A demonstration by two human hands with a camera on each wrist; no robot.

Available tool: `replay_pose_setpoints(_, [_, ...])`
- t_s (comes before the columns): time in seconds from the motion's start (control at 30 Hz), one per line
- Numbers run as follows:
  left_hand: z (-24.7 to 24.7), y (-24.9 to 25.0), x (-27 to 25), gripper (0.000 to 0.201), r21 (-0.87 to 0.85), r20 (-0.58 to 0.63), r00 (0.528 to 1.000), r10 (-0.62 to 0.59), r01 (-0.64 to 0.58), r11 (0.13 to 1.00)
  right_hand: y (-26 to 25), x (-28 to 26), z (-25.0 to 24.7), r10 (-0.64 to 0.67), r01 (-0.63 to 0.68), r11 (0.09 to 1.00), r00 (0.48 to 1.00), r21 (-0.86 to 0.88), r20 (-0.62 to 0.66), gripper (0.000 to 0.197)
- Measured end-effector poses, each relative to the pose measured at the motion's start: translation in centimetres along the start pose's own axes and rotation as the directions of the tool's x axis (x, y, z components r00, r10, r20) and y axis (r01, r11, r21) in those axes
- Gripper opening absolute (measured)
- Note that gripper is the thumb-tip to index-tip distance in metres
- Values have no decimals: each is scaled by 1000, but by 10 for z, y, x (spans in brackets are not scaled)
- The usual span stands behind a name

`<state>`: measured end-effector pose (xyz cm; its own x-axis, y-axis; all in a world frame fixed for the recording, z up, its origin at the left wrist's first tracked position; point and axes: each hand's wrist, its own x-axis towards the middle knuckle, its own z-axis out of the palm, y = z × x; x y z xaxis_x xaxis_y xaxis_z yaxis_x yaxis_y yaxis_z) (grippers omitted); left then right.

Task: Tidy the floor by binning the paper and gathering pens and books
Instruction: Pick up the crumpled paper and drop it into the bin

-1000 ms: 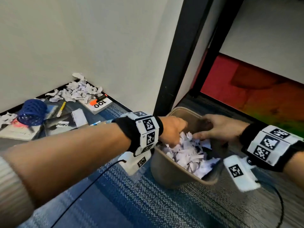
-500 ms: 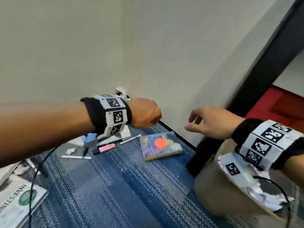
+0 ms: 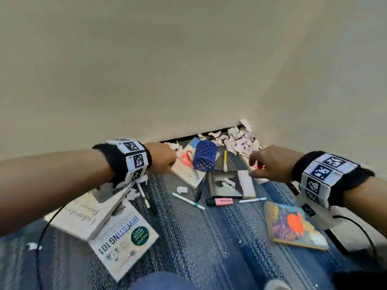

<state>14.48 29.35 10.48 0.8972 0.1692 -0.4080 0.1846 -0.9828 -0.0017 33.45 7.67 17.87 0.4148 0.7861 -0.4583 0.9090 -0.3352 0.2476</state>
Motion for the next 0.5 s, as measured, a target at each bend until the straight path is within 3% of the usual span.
replay_pose_setpoints(0.1, [29, -14, -2, 13, -15, 88, 992, -92, 94, 995, -35, 39, -1, -148, 148, 989, 989, 9, 2, 33])
replay_pose_setpoints(0.2, [64, -19, -4, 18, -48, 169, 973, -159, 169, 984, -66, 85, 11, -299, 297, 954, 953, 44, 40, 33])
replay_pose_setpoints(0.3, [102, -24, -13, 13, -84, 222, 944, -243, 267, 960, -99, 130, 49, -362, 361, 926, 932, 109, -9, 50])
replay_pose_setpoints(0.4, [144, -24, -28, 28, -190, 170, 926, -338, 367, 911, -129, 165, 96, -373, 369, 927, 926, 64, 56, 63])
replay_pose_setpoints(0.5, [169, -13, -35, 33, -227, 107, 919, -379, 394, 891, -145, 184, 127, -406, 407, 913, 910, 10, 84, 52])
